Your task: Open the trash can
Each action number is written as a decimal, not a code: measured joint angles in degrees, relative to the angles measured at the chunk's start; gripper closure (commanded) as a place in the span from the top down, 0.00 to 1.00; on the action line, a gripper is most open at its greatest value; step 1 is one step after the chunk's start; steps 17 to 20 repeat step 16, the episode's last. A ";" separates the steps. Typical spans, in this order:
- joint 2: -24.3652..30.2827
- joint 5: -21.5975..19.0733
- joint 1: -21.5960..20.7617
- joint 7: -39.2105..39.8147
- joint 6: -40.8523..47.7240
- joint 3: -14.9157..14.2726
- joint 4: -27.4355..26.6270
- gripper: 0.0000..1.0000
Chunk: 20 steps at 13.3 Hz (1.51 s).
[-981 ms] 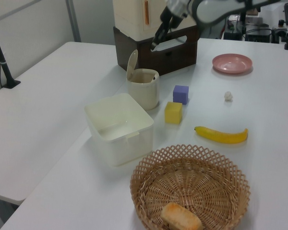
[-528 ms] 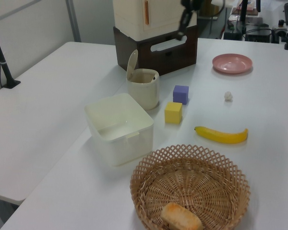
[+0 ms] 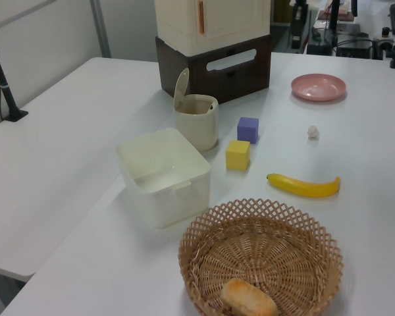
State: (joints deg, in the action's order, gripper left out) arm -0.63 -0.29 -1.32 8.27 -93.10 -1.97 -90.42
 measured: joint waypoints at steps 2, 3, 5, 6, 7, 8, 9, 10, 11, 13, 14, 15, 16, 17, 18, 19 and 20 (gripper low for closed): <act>0.77 0.60 0.69 0.00 0.59 -0.02 -1.50 1.00; 0.81 0.62 0.83 0.00 0.59 -0.02 -1.77 1.00; 0.81 0.63 0.93 0.00 0.60 -0.02 -2.01 1.00; 0.81 0.64 0.93 0.00 0.62 -0.02 -2.02 1.00; 0.81 0.65 0.93 0.00 0.62 -0.02 -2.03 1.00; 0.81 0.66 0.93 0.00 0.62 -0.02 -2.04 1.00; 0.83 0.69 1.01 -0.10 0.62 -0.02 -2.03 1.00; 0.87 0.69 1.08 -0.53 0.62 -0.06 -2.03 1.00; 0.93 0.69 1.13 -1.23 0.62 -0.11 -2.03 1.00; 1.00 0.69 1.15 -5.69 0.62 -0.17 -2.03 1.00; 1.00 0.69 1.15 -7.21 0.62 -0.17 -2.03 1.00; 1.00 0.69 1.15 -8.52 0.62 -0.17 -2.03 1.00; 1.01 0.69 1.15 -9.09 0.62 -0.17 -2.03 1.00; 1.01 0.69 1.15 -9.09 0.62 -0.17 -2.03 1.00; 1.01 0.69 1.15 -9.09 0.62 -0.17 -2.03 1.00; 1.01 0.69 1.15 -9.09 0.62 -0.17 -2.03 1.00; 1.01 0.69 1.15 -9.09 0.62 -0.17 -2.03 1.00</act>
